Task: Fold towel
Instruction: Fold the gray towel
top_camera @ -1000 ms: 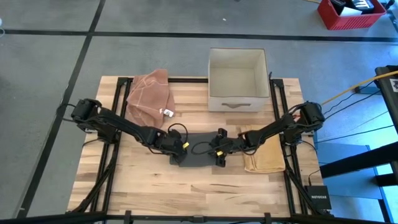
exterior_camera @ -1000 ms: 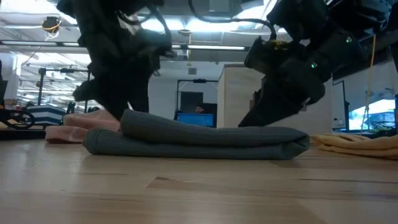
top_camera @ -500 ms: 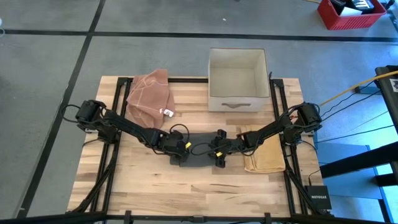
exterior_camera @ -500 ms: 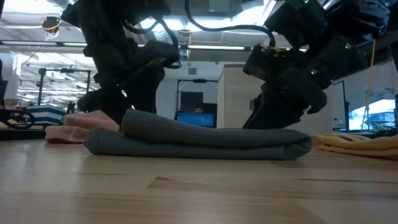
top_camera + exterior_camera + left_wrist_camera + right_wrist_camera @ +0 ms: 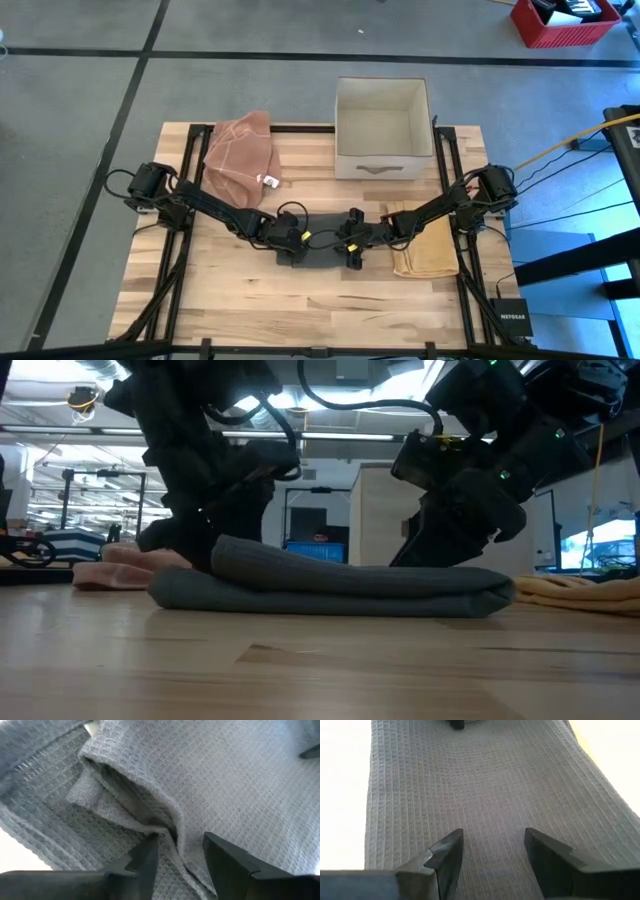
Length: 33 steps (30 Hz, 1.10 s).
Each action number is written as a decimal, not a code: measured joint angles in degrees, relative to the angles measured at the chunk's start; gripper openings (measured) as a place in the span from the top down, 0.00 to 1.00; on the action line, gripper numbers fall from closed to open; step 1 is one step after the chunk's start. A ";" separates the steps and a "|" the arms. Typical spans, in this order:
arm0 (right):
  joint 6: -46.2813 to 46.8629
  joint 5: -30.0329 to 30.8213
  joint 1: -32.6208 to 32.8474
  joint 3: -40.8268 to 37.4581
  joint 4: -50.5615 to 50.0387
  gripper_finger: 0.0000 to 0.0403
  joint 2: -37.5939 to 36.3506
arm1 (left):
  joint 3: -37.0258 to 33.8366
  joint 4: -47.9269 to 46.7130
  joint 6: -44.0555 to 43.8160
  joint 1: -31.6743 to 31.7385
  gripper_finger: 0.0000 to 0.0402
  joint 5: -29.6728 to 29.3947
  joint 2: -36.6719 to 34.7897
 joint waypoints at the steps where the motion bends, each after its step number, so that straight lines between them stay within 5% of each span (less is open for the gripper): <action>1: 0.00 0.00 0.00 0.00 -0.06 0.46 0.00 | 0.01 0.37 0.54 0.00 0.65 -0.29 0.00; 10: 0.00 -0.55 0.00 0.00 -0.79 0.46 -0.49 | 0.01 -0.45 5.52 0.04 0.97 -1.42 -2.27; 33: 0.00 -0.78 0.02 0.02 -3.23 0.46 -4.55 | 7.66 -36.41 5.12 0.34 1.00 -2.80 -7.30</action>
